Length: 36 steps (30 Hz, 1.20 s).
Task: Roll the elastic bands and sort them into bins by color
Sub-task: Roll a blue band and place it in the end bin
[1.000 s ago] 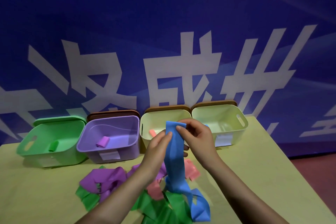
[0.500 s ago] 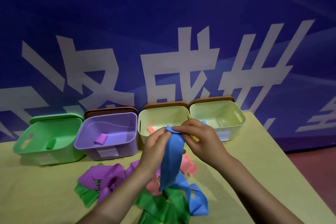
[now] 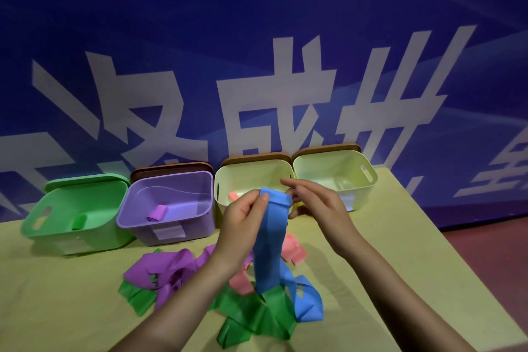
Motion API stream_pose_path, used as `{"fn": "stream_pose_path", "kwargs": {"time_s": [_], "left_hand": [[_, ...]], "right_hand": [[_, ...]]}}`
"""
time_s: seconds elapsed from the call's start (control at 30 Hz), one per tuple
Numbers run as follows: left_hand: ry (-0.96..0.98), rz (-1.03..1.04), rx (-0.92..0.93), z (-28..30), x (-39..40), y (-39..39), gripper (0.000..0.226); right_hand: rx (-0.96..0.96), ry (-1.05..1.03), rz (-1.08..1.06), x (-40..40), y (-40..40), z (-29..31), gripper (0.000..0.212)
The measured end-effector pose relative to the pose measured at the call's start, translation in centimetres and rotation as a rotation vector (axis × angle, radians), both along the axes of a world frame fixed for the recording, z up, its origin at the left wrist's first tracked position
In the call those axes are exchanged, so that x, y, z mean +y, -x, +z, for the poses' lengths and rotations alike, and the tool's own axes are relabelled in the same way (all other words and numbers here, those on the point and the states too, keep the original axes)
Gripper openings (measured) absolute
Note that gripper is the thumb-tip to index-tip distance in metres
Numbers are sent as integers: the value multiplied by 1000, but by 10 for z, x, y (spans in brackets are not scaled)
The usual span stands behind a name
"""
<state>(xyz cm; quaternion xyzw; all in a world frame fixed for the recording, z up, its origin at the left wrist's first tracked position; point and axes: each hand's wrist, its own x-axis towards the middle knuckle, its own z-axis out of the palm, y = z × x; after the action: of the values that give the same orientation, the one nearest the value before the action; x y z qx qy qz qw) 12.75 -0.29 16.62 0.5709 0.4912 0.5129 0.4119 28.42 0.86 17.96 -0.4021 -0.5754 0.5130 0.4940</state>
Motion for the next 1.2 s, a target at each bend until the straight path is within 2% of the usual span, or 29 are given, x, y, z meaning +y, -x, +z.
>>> {"fn": "stream_pose_path", "kwargs": {"time_s": [0.07,0.17,0.33,0.4,0.47,0.57,0.63,0.7,0.83,0.97,1.07,1.2], "left_hand": [[-57,8,64,0,-4,-2,41],[-103,10,147,-1,-9,-8,39],[-68,-72,86,-2,-14,-20,33],[-77,-66,100,-3,-15,-27,44],[-124,-49,132,-4,-17,-35,52],[-173,1,157,-5,-23,-45,46],[-140,43,107,-5,-25,-50,53],[-31,91,-25,-4,-28,-56,60],[234,118,-341,-1,-37,-65,42],[261,43,-315,4,-43,-71,19],[264,71,-304,5,-36,-75,21],[292,79,-359,4,-22,-77,22]], "right_hand": [[-113,-3,-3,-3,1,3,14],[-134,-14,-19,-7,-3,2,9],[-243,-39,-23,-15,-21,-1,17],[-290,-64,-16,-19,-29,1,21],[-282,-75,0,-22,-36,1,23],[-203,-61,24,-22,-44,-1,22],[-153,-44,25,-21,-45,-4,17],[-132,-41,23,-19,-45,-6,14],[-163,-70,12,-16,-46,-9,13],[-173,-81,-12,-13,-53,-11,10],[-218,-146,-12,-10,-59,-9,9],[-327,-347,5,-4,-66,-5,24]]}}
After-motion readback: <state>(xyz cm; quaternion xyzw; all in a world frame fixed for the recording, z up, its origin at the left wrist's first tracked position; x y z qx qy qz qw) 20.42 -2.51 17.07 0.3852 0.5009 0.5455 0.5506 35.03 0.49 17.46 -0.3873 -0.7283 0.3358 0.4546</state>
